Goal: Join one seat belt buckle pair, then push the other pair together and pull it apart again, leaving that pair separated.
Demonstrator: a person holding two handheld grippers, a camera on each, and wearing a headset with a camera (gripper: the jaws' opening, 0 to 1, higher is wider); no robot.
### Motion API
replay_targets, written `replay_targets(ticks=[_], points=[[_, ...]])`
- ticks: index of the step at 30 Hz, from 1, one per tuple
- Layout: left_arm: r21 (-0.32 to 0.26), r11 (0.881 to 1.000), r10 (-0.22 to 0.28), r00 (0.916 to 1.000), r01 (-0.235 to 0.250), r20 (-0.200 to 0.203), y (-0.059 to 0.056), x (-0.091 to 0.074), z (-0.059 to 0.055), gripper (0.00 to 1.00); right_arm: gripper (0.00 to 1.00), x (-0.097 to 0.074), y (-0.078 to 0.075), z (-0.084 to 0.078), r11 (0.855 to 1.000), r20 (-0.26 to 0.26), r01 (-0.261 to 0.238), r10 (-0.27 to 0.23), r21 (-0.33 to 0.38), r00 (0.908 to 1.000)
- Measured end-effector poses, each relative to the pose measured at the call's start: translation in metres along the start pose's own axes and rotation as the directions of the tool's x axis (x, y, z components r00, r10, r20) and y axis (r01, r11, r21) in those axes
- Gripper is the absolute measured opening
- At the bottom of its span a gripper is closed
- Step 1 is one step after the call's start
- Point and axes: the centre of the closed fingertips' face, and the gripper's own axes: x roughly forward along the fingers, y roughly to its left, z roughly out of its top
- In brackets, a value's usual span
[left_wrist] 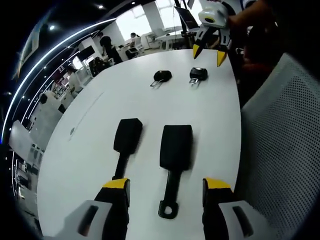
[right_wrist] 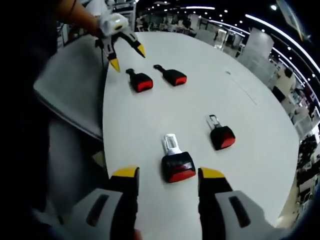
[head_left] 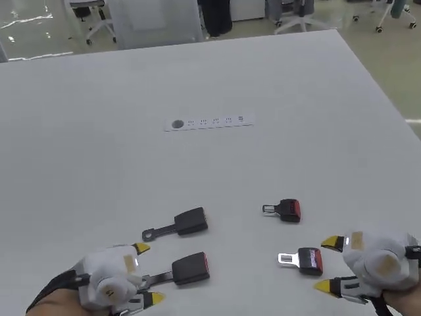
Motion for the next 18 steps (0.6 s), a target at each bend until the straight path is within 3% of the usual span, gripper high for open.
replay_targets(ticks=[6,13,16,17,18], points=[[0.008,0.999,-0.051,0.9976,0.052,-0.047,0.000,0.019,0.000,0.51,0.47,0.015,-0.005,-0.005,0.999,-0.023,-0.034,0.034,-0.005,0.9992],[0.055,0.994,-0.094,0.9938,0.098,-0.058,-0.004,0.033,0.011,0.47,0.44,0.025,-0.018,-0.011,0.998,-0.056,-0.062,0.061,-0.019,0.9966],[0.089,0.988,-0.119,0.9910,0.124,-0.062,-0.008,0.038,0.017,0.45,0.41,0.028,-0.017,-0.012,0.995,-0.070,-0.097,0.095,-0.025,0.9931],[0.099,0.986,-0.124,0.9900,0.130,-0.066,-0.008,0.039,0.017,0.43,0.38,0.030,-0.012,-0.015,0.990,-0.084,-0.137,0.135,-0.024,0.9874],[0.104,0.985,-0.130,0.9886,0.138,-0.076,-0.008,0.042,0.017,0.40,0.36,0.032,-0.013,-0.016,0.991,-0.092,-0.132,0.129,-0.023,0.9874]])
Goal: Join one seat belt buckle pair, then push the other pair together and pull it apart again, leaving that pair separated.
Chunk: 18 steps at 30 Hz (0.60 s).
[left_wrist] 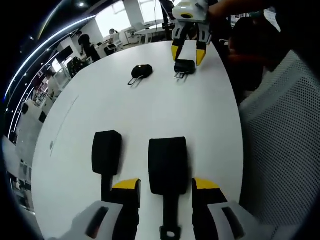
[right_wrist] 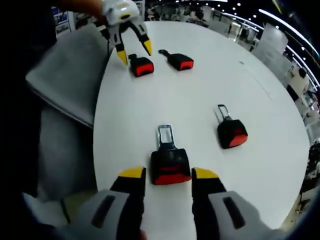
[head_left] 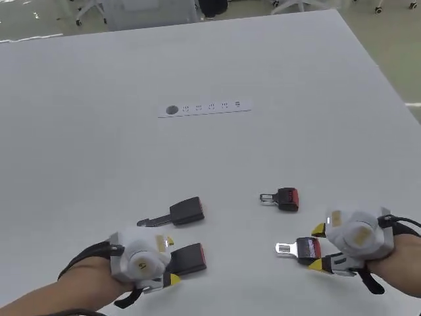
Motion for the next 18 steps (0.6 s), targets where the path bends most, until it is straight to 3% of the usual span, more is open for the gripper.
replay_targets(ticks=[5,8,11,18], points=[[0.009,1.000,-0.020,0.9997,0.020,-0.016,0.002,0.006,0.002,0.38,0.36,0.004,-0.002,-0.001,1.000,-0.014,-0.005,0.005,-0.017,0.9999],[0.030,0.998,-0.053,0.9983,0.054,-0.022,-0.006,0.009,0.002,0.33,0.34,0.006,-0.003,-0.002,1.000,-0.023,-0.015,0.015,-0.021,0.9996],[0.053,0.998,-0.039,0.9985,0.041,-0.038,-0.006,0.012,-0.001,0.33,0.33,0.006,-0.003,-0.001,0.999,-0.025,-0.029,0.028,-0.034,0.9993],[0.116,0.991,-0.055,0.9950,0.064,-0.084,-0.006,0.013,-0.001,0.33,0.32,0.008,-0.004,0.000,0.995,-0.034,-0.064,0.062,-0.079,0.9975]])
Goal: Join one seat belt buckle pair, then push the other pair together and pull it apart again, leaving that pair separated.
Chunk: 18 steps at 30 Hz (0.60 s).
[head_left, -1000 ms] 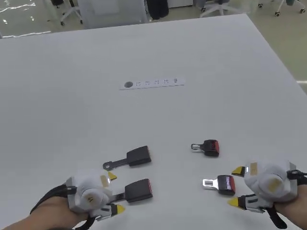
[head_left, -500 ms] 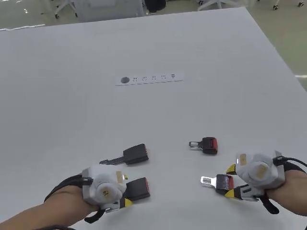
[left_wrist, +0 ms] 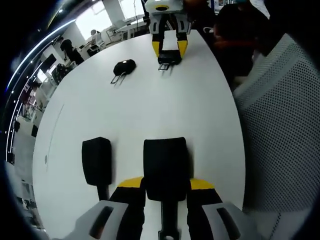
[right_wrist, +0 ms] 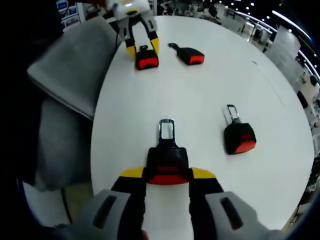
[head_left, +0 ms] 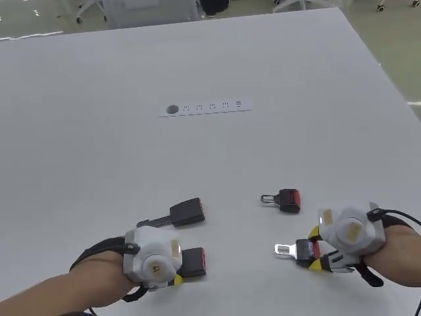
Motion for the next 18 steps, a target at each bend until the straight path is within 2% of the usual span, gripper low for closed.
replay_targets(ticks=[3,9,18], points=[[0.013,1.000,-0.012,0.9997,0.012,-0.020,0.000,0.000,0.000,0.33,0.32,0.001,-0.001,0.002,1.000,-0.002,-0.004,0.004,-0.008,1.0000],[0.004,1.000,-0.012,0.9999,0.012,-0.009,0.000,-0.001,-0.001,0.32,0.32,0.006,0.003,0.012,1.000,0.004,0.008,-0.008,-0.010,1.0000],[-0.001,1.000,-0.023,0.9996,0.023,-0.015,0.000,0.000,-0.002,0.32,0.32,0.018,0.019,0.037,1.000,0.041,0.012,-0.011,-0.004,0.9991]])
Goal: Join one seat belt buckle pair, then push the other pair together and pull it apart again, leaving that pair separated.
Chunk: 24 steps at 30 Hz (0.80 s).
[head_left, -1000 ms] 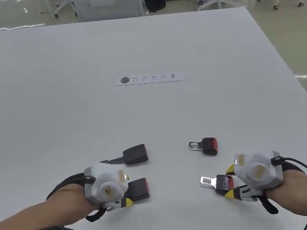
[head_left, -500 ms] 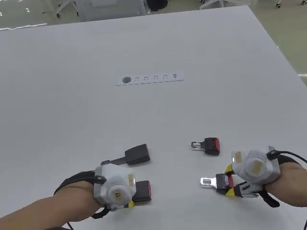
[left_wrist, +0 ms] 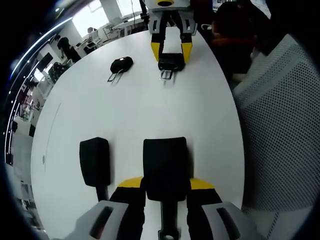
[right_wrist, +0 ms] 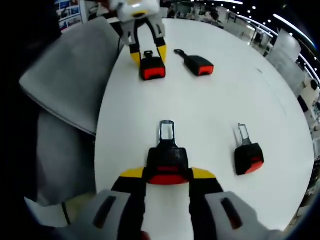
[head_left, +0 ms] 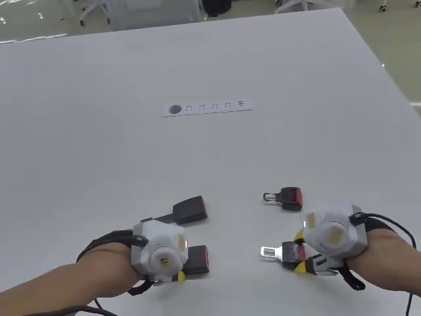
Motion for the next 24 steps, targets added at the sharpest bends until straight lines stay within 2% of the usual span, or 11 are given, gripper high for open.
replay_targets(ticks=[9,17,24], points=[[0.018,1.000,-0.012,0.9998,0.013,-0.015,-0.001,0.001,0.000,0.33,0.32,0.017,0.014,0.033,1.000,0.032,-0.011,0.012,-0.013,0.9994],[0.044,0.999,-0.016,0.9995,0.018,-0.028,-0.002,0.001,0.001,0.33,0.32,0.032,0.019,0.058,0.999,0.043,-0.019,0.021,-0.039,0.9989],[0.042,0.999,-0.015,0.9994,0.016,-0.030,-0.002,0.002,0.000,0.33,0.32,0.044,0.021,0.080,0.999,0.052,-0.023,0.025,-0.044,0.9983]])
